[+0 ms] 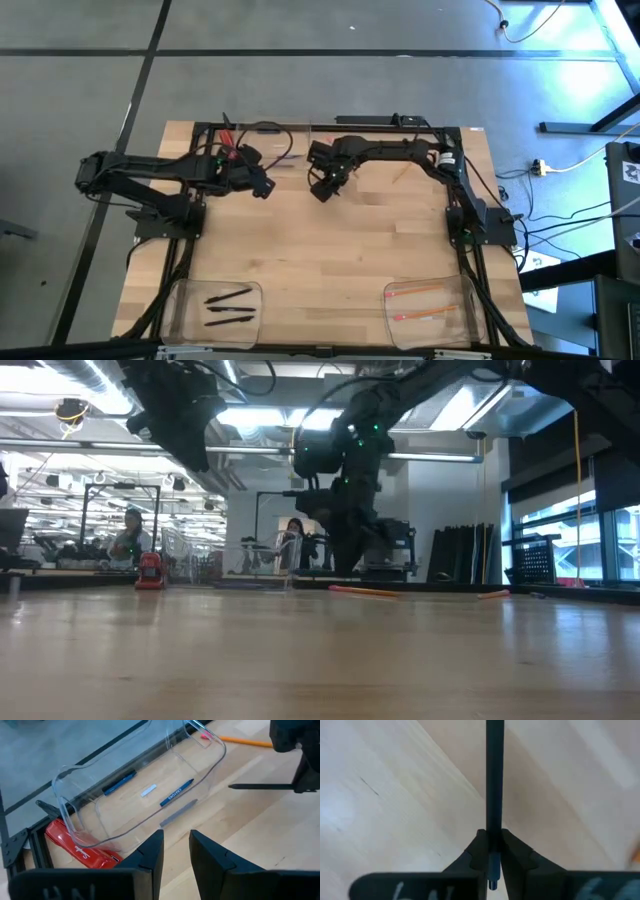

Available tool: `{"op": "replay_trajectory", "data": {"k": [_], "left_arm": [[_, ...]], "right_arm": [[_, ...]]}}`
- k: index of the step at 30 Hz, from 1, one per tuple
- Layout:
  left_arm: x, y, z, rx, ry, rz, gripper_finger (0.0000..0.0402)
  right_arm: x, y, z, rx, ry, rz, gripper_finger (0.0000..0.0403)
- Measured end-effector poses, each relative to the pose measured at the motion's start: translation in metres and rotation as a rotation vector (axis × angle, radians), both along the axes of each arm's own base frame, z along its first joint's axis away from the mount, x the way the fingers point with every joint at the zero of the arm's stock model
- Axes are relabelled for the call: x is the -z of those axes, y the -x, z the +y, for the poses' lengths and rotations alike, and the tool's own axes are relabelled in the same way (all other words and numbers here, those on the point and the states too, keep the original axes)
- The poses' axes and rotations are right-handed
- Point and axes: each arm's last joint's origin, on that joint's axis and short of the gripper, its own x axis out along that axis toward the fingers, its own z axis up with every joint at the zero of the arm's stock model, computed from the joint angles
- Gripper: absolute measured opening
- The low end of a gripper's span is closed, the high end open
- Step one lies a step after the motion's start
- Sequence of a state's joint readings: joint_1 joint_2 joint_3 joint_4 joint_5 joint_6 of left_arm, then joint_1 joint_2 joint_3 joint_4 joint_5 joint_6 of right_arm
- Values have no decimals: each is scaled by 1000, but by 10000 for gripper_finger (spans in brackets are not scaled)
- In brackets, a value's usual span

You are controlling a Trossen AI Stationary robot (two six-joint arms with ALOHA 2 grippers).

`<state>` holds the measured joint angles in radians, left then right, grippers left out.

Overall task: Sort crayons/erasers/pens/pencils in bins
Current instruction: Put the black pen into the bottom left transparent bin

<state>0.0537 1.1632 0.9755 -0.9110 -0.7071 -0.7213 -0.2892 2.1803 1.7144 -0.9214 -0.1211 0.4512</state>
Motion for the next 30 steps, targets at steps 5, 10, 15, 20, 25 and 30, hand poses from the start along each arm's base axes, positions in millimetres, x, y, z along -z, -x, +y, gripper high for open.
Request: {"op": "replay_trajectory", "data": {"k": [5,10,15,20,25,30], "left_arm": [[-9,12,-2,14,-6,-18,85],[-24,32,-6,49,0,-93,85],[-39,62,-11,77,4,-157,85],[-49,86,-13,114,-6,-215,85],[-53,102,-17,308,8,-171,85],[-55,108,-21,528,18,-122,85]], "right_arm": [[-19,-15,24,-96,33,-55,35],[-51,-37,43,-180,86,-211,36],[-88,-56,52,-261,163,-426,36],[-111,-67,60,-309,217,-571,37],[-116,-73,76,-376,245,-628,37],[-115,-74,86,-396,243,-635,37]]}}
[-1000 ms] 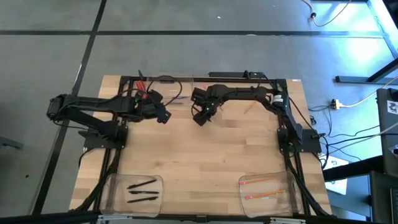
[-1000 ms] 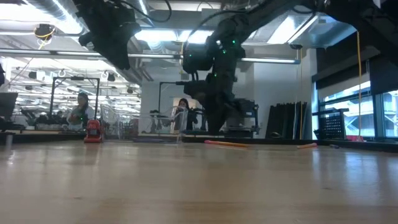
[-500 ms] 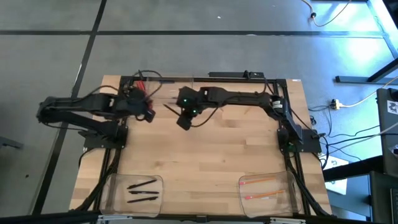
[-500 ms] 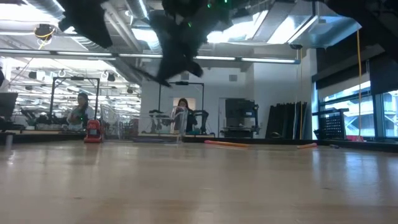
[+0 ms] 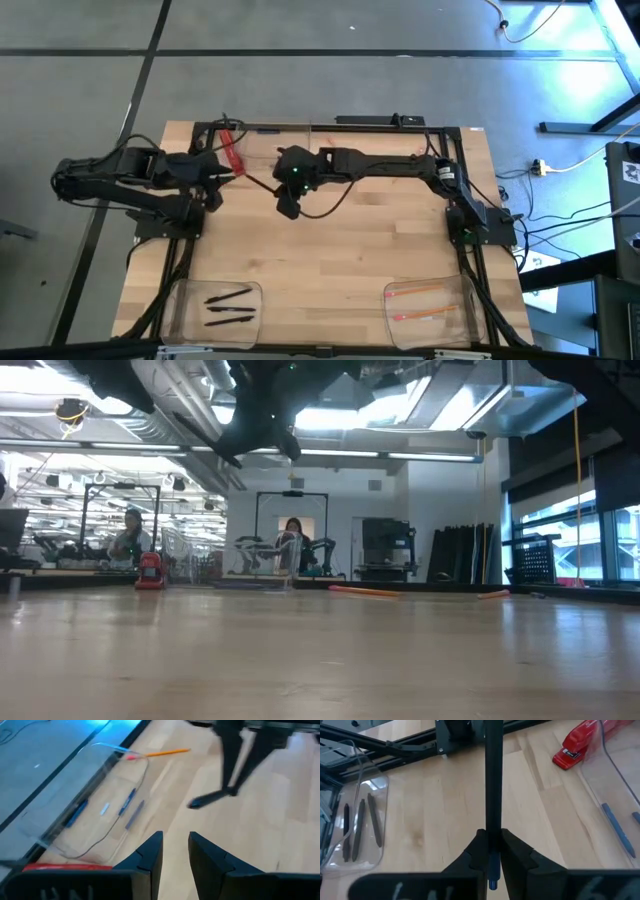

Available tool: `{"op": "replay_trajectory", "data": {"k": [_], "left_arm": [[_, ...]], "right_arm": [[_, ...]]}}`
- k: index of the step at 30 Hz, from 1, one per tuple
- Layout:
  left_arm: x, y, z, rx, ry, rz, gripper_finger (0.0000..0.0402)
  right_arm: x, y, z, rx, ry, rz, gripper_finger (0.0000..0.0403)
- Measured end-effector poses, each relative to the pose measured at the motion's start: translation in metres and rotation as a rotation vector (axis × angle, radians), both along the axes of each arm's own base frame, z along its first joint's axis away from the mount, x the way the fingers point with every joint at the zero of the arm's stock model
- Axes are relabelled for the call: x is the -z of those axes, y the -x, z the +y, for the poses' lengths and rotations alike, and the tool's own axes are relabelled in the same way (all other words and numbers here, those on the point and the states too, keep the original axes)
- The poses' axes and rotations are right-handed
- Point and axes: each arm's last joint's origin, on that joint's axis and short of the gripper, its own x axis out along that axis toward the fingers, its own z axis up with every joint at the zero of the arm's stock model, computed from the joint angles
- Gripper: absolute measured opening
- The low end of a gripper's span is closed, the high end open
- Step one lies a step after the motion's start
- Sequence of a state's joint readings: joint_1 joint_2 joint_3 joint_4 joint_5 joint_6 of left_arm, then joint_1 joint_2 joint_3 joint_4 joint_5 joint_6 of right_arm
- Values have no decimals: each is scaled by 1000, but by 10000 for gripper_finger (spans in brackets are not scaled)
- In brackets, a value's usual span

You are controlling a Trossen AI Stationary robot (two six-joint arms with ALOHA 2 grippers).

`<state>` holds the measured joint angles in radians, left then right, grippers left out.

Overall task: Sort crayons/erasers/pens/pencils in bins
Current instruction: Put the black pen into the bottom left transparent bin

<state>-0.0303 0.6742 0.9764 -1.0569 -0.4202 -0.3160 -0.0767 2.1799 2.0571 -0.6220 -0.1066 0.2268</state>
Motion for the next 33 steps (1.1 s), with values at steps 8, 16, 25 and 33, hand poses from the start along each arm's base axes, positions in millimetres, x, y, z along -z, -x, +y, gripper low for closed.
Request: {"op": "replay_trajectory", "data": {"k": [8,16,25,33], "left_arm": [[-1,2,0,29,-22,5,85],[-4,-2,-2,213,-150,39,85],[-8,-6,-4,303,-147,-7,85],[-7,-7,-4,307,-143,-4,85]], "right_arm": [[0,0,1,-5,4,-1,37],[-1,0,1,-62,68,-9,37],[-4,-3,1,-127,148,-55,37],[-6,-4,1,-138,167,-83,37]]}}
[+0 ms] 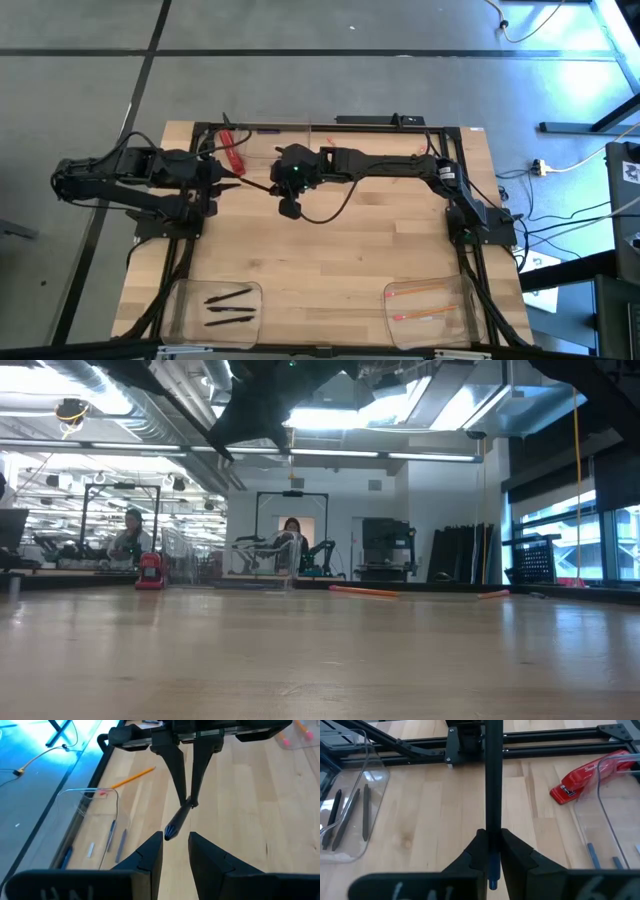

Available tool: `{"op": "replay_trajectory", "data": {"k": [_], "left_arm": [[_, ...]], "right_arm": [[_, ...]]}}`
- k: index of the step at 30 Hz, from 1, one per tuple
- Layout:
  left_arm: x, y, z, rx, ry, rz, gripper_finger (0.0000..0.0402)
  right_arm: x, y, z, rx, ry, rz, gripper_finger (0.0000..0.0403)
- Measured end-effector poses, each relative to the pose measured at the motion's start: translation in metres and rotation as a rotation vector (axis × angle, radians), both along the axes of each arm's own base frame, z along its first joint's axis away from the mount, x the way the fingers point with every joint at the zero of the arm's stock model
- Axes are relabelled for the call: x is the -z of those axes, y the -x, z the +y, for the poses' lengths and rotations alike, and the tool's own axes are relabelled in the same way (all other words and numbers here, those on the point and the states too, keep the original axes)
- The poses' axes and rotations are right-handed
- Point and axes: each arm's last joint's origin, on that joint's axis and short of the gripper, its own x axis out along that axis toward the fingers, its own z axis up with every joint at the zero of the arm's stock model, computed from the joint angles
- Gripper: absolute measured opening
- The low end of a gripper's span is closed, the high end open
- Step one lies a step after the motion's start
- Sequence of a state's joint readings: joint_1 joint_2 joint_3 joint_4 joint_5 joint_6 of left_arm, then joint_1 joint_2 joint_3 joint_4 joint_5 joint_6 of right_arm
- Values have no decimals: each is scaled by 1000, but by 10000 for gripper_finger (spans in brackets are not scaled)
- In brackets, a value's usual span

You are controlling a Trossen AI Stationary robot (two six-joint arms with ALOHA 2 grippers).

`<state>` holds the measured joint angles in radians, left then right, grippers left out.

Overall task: Sort crayons/erasers/pens/pencils in bins
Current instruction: Put the black pen into the bottom left transparent bin

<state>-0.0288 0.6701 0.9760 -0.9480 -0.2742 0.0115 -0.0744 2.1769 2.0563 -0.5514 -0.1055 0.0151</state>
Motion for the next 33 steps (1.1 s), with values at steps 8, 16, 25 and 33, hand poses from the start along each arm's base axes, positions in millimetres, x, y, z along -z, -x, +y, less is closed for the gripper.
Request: {"op": "replay_trajectory", "data": {"k": [8,16,25,33], "left_arm": [[0,-4,0,0,-1,-4,85],[2,-18,0,27,-42,23,85],[6,-26,-1,41,-58,62,65],[6,-25,-1,59,-51,66,14]], "right_arm": [[-1,-1,0,-12,17,-22,37],[-2,-2,0,-13,19,-27,37],[-2,-1,0,-14,18,-25,37],[-1,-1,-1,-13,25,-22,38]]}}
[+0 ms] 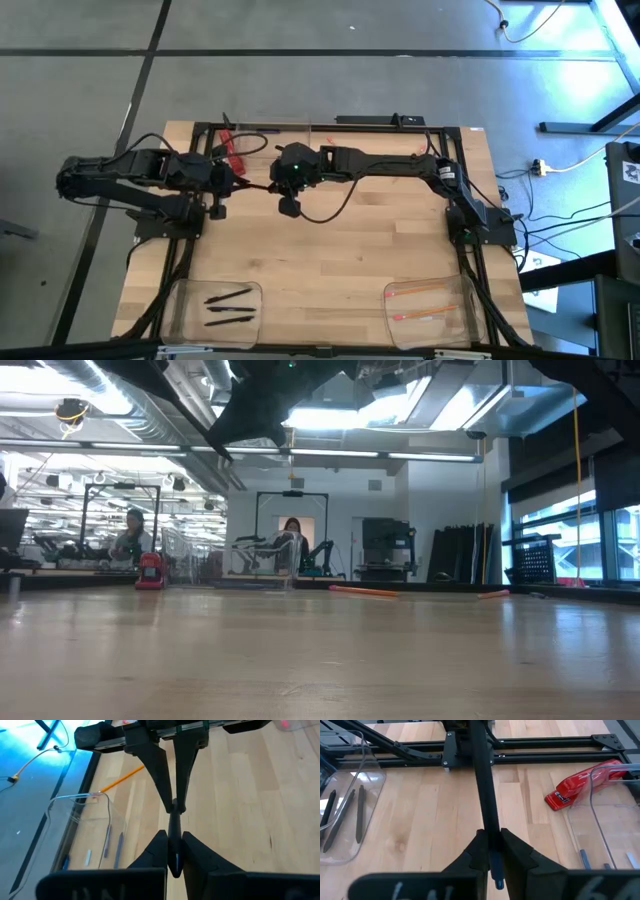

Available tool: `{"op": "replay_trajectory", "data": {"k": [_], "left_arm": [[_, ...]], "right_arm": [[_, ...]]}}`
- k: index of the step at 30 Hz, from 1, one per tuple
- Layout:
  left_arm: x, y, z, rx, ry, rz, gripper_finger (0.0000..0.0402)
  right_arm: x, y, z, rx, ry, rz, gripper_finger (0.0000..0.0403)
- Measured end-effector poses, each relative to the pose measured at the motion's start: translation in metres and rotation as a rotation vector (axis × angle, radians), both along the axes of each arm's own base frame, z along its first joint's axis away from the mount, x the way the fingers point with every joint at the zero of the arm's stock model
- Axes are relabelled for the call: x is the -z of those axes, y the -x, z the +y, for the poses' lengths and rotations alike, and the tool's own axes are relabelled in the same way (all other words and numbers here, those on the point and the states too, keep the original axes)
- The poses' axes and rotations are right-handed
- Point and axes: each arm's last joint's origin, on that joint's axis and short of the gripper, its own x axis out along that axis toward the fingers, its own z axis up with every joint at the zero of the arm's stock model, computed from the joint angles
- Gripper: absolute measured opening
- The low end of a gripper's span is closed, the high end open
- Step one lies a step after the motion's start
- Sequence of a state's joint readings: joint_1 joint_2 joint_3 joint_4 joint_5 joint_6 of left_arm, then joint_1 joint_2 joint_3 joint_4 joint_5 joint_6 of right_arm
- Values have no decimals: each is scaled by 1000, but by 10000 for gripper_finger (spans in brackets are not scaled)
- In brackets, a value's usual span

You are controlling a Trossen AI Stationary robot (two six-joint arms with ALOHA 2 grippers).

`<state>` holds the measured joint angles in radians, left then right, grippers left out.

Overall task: Sort crayons/erasers/pens/pencils in bins
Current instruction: Put the black pen into the bottom left transparent bin

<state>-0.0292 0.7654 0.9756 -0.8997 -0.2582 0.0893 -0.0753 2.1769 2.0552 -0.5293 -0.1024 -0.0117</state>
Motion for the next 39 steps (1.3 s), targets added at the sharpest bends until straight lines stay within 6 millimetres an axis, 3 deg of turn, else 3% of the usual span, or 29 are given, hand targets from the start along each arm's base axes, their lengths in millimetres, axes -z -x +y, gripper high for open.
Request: {"op": "replay_trajectory", "data": {"k": [10,19,26,32,39], "left_arm": [[0,0,0,-1,-2,0,14],[0,0,0,-9,-7,4,14],[4,5,1,-39,12,48,14],[7,17,0,-85,141,69,14],[3,33,-11,4,463,48,14]], "right_arm": [[0,0,0,6,-6,-2,57],[0,0,0,7,-8,6,126],[5,8,-5,52,-16,114,174],[1,17,-13,70,-23,209,180],[-11,25,-21,90,-28,263,180]]}}
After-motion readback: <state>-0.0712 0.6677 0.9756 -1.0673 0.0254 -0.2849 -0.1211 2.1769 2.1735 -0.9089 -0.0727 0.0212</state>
